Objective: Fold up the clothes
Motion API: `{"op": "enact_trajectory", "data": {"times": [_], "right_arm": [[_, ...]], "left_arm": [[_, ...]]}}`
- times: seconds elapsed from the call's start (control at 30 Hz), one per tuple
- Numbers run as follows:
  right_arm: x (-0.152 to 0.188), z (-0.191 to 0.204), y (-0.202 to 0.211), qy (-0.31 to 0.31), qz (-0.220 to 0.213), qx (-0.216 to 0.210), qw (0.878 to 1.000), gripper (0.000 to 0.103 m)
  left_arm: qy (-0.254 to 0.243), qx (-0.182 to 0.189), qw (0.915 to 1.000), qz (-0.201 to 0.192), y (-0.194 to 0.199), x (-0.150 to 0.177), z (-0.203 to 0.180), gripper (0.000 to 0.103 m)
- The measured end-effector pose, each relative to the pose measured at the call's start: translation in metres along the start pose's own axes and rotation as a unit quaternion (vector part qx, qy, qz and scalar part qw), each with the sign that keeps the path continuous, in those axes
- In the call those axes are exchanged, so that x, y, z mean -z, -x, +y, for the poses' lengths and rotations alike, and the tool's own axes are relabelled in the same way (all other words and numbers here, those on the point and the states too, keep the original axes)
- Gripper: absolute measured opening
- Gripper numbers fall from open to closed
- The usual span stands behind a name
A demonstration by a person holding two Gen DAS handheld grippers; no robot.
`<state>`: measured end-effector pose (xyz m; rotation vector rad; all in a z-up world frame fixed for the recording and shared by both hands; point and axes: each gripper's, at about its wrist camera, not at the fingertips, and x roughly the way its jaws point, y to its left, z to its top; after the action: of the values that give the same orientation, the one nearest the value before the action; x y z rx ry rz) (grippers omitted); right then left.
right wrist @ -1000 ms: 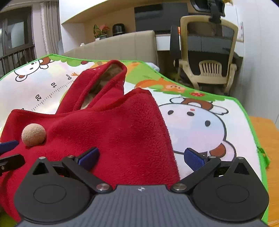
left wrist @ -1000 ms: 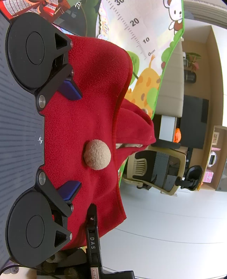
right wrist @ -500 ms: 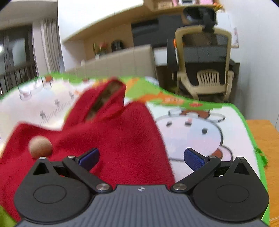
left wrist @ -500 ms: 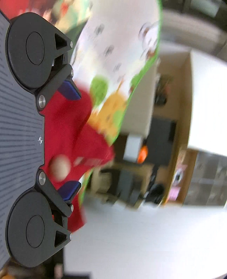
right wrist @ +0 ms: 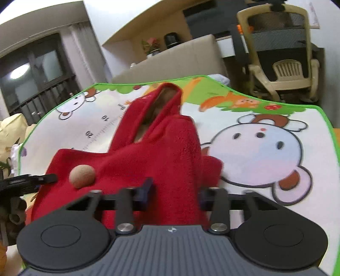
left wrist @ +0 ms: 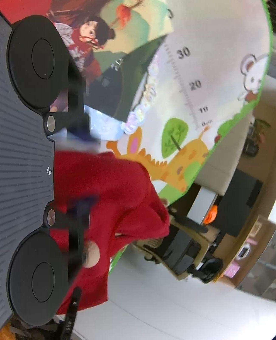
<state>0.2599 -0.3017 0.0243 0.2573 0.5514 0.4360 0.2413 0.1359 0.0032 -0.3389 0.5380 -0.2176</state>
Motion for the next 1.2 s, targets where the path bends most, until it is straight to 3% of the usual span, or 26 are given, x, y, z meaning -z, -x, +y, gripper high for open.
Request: {"op": "enact_trajectory", "data": {"times": [0.03, 0.07, 0.2, 0.27, 0.3, 0.4, 0.5, 0.57, 0.67, 0.73, 0.83, 0.9, 0.93, 1.07, 1.2], "right_arm": [[-0.003, 0.007, 0.003, 0.013, -0.011, 0.009, 1.000, 0.014], [-0.009, 0.014, 0.008, 0.026, -0.025, 0.020, 0.999, 0.014], [-0.032, 0.023, 0.012, 0.060, -0.053, 0.038, 0.996, 0.013], [-0.036, 0.023, 0.000, 0.083, -0.046, 0.062, 0.994, 0.014], [-0.032, 0.019, -0.009, 0.083, -0.031, 0.074, 0.993, 0.017], [-0.022, 0.007, -0.027, 0.072, 0.007, 0.103, 0.992, 0.046], [-0.024, 0.002, -0.015, 0.062, 0.011, 0.107, 0.992, 0.059], [-0.043, 0.008, -0.001, 0.061, -0.004, 0.100, 0.993, 0.060], [-0.073, 0.019, 0.020, 0.059, -0.029, 0.086, 0.994, 0.065], [-0.102, 0.027, 0.023, 0.025, -0.047, 0.044, 0.998, 0.072], [-0.138, 0.031, -0.005, -0.071, -0.026, -0.043, 0.996, 0.073], [-0.154, 0.031, -0.038, -0.122, -0.008, -0.079, 0.989, 0.073], [-0.161, 0.032, -0.056, -0.141, -0.001, -0.086, 0.986, 0.073], [-0.187, 0.027, -0.140, -0.175, 0.022, -0.050, 0.983, 0.073], [-0.184, 0.017, -0.211, -0.230, 0.040, -0.047, 0.971, 0.073]], "left_arm": [[-0.014, 0.001, 0.9999, -0.008, 0.002, -0.004, -0.005, 0.020], [-0.033, 0.001, 0.9992, -0.021, 0.005, -0.007, -0.011, 0.017], [-0.070, -0.013, 0.9954, -0.064, 0.007, -0.030, -0.025, 0.017], [-0.087, -0.041, 0.9935, -0.060, -0.004, -0.032, -0.027, 0.019], [-0.096, -0.059, 0.9927, -0.041, -0.013, -0.025, -0.025, 0.024], [-0.123, -0.112, 0.9860, 0.016, -0.038, -0.004, -0.020, 0.046], [-0.099, -0.116, 0.9882, -0.015, -0.014, -0.005, -0.017, 0.057], [-0.078, -0.124, 0.9872, -0.064, 0.010, -0.016, -0.022, 0.061], [-0.078, -0.075, 0.9862, -0.126, 0.038, -0.029, -0.047, 0.079], [-0.055, -0.027, 0.9943, -0.088, 0.020, -0.015, -0.050, 0.091], [-0.020, 0.044, 0.9984, -0.030, -0.007, 0.006, -0.055, 0.092], [0.004, 0.092, 0.9957, 0.008, -0.025, 0.020, -0.058, 0.093], [0.013, 0.113, 0.9932, 0.024, -0.033, 0.027, -0.059, 0.093], [-0.021, 0.130, 0.9912, 0.001, -0.029, 0.041, -0.056, 0.096], [-0.036, 0.133, 0.9902, -0.021, -0.024, 0.051, -0.061, 0.096]]}}
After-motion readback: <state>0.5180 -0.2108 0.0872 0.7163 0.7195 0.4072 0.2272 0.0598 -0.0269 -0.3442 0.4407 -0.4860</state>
